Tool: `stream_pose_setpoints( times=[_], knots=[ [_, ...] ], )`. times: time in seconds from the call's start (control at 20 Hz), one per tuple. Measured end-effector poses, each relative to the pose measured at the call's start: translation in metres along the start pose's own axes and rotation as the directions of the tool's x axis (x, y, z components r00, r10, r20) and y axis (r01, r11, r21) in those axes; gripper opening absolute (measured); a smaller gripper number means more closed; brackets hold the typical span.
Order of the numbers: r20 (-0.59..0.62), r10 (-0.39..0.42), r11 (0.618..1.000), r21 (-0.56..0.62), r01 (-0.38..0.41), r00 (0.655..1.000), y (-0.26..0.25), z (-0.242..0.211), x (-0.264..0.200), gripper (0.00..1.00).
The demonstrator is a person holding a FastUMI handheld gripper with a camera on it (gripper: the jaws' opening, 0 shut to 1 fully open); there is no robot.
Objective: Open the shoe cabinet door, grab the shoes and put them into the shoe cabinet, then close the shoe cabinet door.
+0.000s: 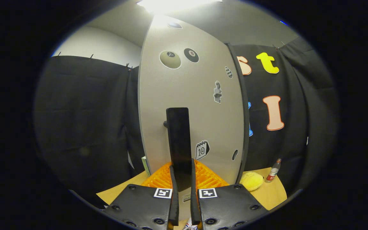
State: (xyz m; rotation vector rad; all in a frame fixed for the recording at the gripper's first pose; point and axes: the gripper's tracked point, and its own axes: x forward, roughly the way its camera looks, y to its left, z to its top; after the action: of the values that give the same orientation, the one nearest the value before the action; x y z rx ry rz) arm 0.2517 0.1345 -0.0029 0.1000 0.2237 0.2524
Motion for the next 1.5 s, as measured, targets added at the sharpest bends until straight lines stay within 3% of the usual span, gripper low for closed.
stream_pose_setpoints(
  times=[0.6,1.05,1.15,1.3,1.5],
  knots=[
    [0.010,-0.119,0.992,-0.049,0.119,0.993,-0.037,0.003,-0.017,0.16],
    [0.032,-0.322,0.943,-0.083,0.323,0.946,-0.081,0.008,-0.026,0.15],
    [0.053,-0.382,0.918,-0.089,0.386,0.922,-0.095,0.012,-0.033,0.09],
    [0.091,-0.430,0.902,-0.006,0.433,0.898,-0.095,0.020,-0.036,0.08],
    [0.178,-0.419,0.908,0.064,0.414,0.891,-0.087,0.038,-0.026,0.13]
  ],
)
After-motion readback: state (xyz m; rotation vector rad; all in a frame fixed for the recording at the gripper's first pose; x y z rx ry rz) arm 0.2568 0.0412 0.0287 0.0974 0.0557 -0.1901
